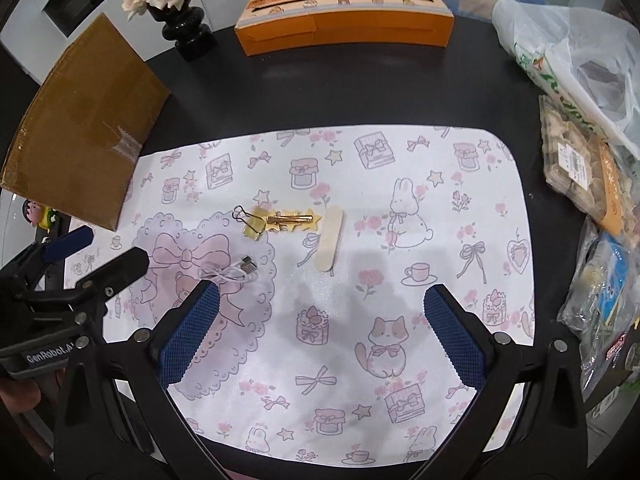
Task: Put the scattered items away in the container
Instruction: 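Move both tools back over the mat toward the gold clips and wooden stick, then grasp the white cable with the left tool while the right tool grasps the wooden stick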
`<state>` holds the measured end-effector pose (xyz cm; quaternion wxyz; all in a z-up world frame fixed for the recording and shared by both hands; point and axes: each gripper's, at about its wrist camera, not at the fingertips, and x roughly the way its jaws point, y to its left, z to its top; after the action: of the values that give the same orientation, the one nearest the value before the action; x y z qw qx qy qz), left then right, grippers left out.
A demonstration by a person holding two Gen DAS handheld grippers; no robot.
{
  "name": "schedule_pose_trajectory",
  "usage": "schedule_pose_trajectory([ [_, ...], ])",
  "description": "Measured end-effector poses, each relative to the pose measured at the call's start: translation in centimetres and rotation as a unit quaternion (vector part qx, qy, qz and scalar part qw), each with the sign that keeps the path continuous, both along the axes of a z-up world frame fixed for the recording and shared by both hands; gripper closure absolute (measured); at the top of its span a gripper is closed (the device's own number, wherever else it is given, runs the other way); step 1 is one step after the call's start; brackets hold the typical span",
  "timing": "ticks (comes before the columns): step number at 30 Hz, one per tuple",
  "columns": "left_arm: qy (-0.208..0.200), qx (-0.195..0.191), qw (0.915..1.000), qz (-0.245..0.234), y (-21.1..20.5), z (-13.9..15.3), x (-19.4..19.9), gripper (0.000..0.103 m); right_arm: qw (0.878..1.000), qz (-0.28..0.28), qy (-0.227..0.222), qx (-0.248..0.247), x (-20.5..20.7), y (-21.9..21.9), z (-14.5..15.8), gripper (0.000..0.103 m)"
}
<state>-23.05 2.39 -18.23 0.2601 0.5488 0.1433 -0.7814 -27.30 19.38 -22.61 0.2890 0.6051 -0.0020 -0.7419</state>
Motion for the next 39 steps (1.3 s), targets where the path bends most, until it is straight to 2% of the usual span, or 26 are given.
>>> schedule_pose_trajectory([
  [4,-0.002,0.013,0.9999,-0.004,0.0,-1.4,0.0,0.004,1.0,-0.007,-0.026,-0.01,-0.9,0.1,-1.2,0.0],
  [14,-0.028,0.017,0.9991,-0.027,0.4,-5.0,-0.4,0.004,1.0,0.006,-0.024,0.01,-2.0,-0.6,-2.7,0.0],
  [19,-0.031,0.04,0.9984,-0.024,0.6,-7.0,-0.7,0.004,0.999,0.008,-0.043,0.014,-2.8,-1.3,-4.4,0.0],
  [23,-0.044,0.04,0.9977,-0.03,1.1,-8.5,-1.0,0.005,0.998,0.011,-0.052,0.021,-3.5,-2.0,-5.3,0.0],
  [32,-0.047,0.051,0.997,-0.033,0.7,-9.8,-2.2,0.01,0.997,0.014,-0.064,0.037,-4.7,-3.6,-7.0,0.0],
  [37,-0.054,0.061,0.9964,-0.024,-0.2,-10.2,-2.6,0.022,0.996,0.018,-0.07,0.042,-4.9,-3.9,-7.8,0.0],
  [39,-0.056,0.063,0.9961,-0.027,-0.3,-10.4,-2.7,0.024,0.996,0.018,-0.072,0.045,-4.9,-3.9,-8.1,0.0],
])
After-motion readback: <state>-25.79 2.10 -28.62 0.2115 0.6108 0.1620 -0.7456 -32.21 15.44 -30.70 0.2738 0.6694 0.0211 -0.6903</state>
